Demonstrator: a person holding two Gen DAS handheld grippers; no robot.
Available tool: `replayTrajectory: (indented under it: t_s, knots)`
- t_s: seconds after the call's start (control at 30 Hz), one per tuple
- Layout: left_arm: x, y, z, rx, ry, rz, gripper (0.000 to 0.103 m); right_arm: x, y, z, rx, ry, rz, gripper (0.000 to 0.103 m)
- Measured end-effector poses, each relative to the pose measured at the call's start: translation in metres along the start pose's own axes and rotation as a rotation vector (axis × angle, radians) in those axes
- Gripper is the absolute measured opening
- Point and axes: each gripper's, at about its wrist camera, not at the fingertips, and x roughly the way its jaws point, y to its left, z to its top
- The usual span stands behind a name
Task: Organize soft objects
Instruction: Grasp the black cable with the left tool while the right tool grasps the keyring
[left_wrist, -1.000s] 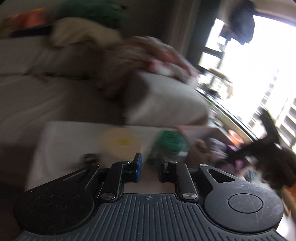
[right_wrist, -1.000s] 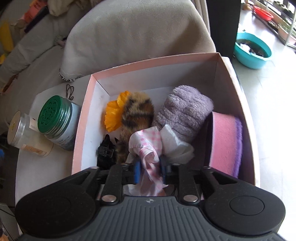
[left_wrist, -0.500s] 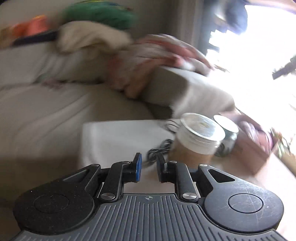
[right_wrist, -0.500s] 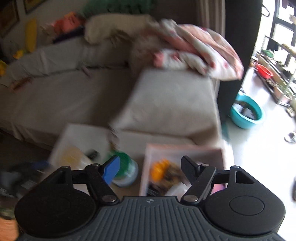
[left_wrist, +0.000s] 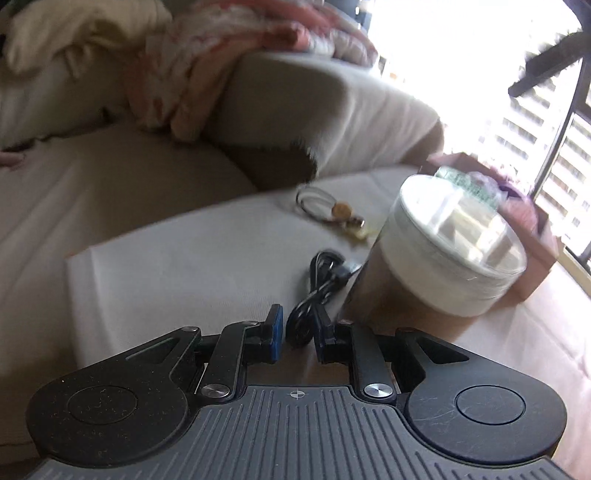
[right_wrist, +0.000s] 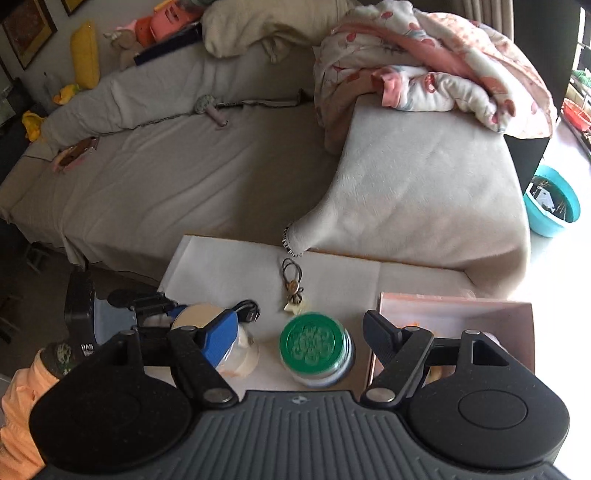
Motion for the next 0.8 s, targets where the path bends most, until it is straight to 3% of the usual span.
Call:
replayTrajectory:
  t_s: [0.1, 0.2, 0.3, 0.47, 0.6, 0.67, 0.8]
  knots:
    - [0.005, 0.001, 0.002, -0.019, 0.001, -0.014, 0.022, 0.033, 0.016, 0.02, -0.027, 0.008, -0.016, 0.075]
    - [0.005, 0.004, 0.0, -0.09, -0.004, -0.008, 0.021, 0.085, 0.028, 0.036, -0.033, 0.086, -0.02, 0.074]
    - [0.002, 0.002, -0.005, -0.154, -0.015, 0.014, 0.017, 0.135, 0.038, 0.044, -0.026, 0.147, -0.045, 0.058]
    - [-0.011, -0.001, -0.017, -0.188, -0.062, 0.095, 0.012, 0.193, 0.032, 0.042, 0.033, 0.251, -0.068, 0.053]
    - [-0.02, 0.004, -0.023, -0.221, -0.1, 0.16, 0.011, 0.218, 0.025, 0.035, 0.058, 0.298, -0.084, 0.039]
    - [-0.022, 0.004, -0.026, -0.23, -0.101, 0.176, 0.011, 0.221, 0.024, 0.031, 0.047, 0.31, -0.074, 0.019]
    - [-0.027, 0.001, -0.025, -0.232, -0.124, 0.221, 0.011, 0.204, 0.029, 0.027, 0.005, 0.265, -0.067, 0.017]
